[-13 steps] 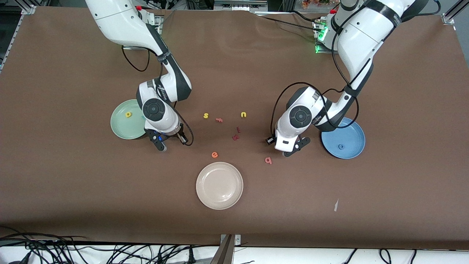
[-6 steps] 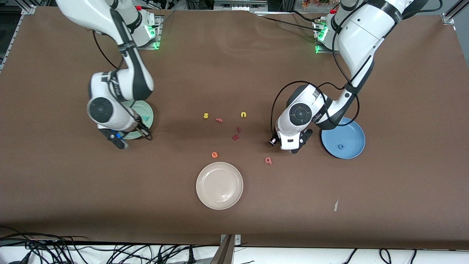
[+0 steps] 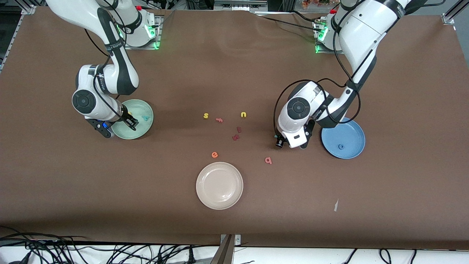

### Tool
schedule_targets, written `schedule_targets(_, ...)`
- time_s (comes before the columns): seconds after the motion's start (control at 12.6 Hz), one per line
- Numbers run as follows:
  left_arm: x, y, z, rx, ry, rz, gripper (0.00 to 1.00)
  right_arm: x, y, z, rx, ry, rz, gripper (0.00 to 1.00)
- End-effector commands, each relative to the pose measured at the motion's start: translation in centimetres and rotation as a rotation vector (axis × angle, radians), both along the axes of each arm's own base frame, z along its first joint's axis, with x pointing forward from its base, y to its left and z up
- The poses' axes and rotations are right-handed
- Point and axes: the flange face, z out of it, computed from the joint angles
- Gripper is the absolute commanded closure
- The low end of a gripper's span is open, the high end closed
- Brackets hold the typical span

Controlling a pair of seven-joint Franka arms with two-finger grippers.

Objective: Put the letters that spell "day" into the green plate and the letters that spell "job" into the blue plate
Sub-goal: 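Put the 6 on the green plate while the left gripper lifts the l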

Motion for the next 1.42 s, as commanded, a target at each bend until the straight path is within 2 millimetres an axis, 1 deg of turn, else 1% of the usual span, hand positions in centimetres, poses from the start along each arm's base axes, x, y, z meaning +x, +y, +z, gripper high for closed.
schedule_targets(0.0, -1.3, 0.1, 0.1, -0.011, -0.052, 0.110, 0.24, -1.2, -0.9, 4.5, 0.062, 0.031, -0.020, 0.00)
schedule_targets(0.16, -1.3, 0.1, 0.0, -0.012, -0.051, 0.172, 0.27, -1.9, -0.9, 6.9, 0.092, 0.051, -0.019, 0.00)
schedule_targets(0.24, -1.5, 0.2, -0.4, -0.008, -0.045, 0.189, 0.28, -2.2, -0.7, 8.0, 0.104, 0.058, -0.018, 0.00)
schedule_targets(0.32, -1.7, 0.2, -0.4, -0.006, -0.042, 0.188, 0.28, -2.1, -0.9, 10.0, 0.127, 0.026, -0.017, 0.00)
schedule_targets(0.47, -1.9, 0.3, -0.8, 0.000, -0.037, 0.201, 0.28, -2.6, -0.2, 12.5, 0.166, 0.007, 0.046, 0.00)
schedule_targets(0.55, -2.2, 0.2, -1.0, 0.001, -0.032, 0.198, 0.28, -2.5, -0.2, 14.0, 0.193, -0.009, 0.113, 0.00)
schedule_targets(0.71, -2.3, 0.2, -1.5, 0.005, -0.029, 0.201, 0.30, -1.3, -0.2, 19.2, 0.257, -0.020, 0.331, 0.00)
schedule_targets(0.79, -2.2, 0.0, -1.6, 0.010, -0.037, 0.211, 0.31, 0.3, -0.9, 23.6, 0.266, -0.033, 0.433, 0.00)
schedule_targets(0.87, -2.2, -0.1, -1.9, 0.009, -0.044, 0.221, 0.33, 2.2, -1.8, 26.7, 0.258, -0.031, 0.518, 0.00)
schedule_targets(0.95, -2.2, -0.3, -2.0, -0.001, -0.054, 0.230, 0.36, 4.0, -1.9, 28.8, 0.223, -0.013, 0.598, 0.00)
schedule_targets(1.03, -2.2, -0.3, -2.3, -0.003, -0.054, 0.239, 0.39, 5.8, -2.1, 30.1, 0.191, 0.002, 0.661, 0.00)
schedule_targets(1.11, -2.1, -0.2, -2.4, -0.003, -0.053, 0.243, 0.42, 7.1, -2.8, 31.5, 0.176, -0.021, 0.698, 0.00)
schedule_targets(1.19, -2.1, -0.3, -2.3, -0.004, -0.054, 0.241, 0.44, 7.7, -3.1, 31.9, 0.172, -0.043, 0.724, 0.00)
schedule_targets(1.27, -2.1, -0.3, -2.3, -0.004, -0.054, 0.247, 0.47, 7.9, -3.1, 31.9, 0.175, -0.051, 0.746, 0.00)
schedule_targets(1.34, -2.2, -0.4, -2.4, -0.003, -0.053, 0.251, 0.52, 7.9, -2.7, 31.9, 0.178, -0.050, 0.760, 0.00)
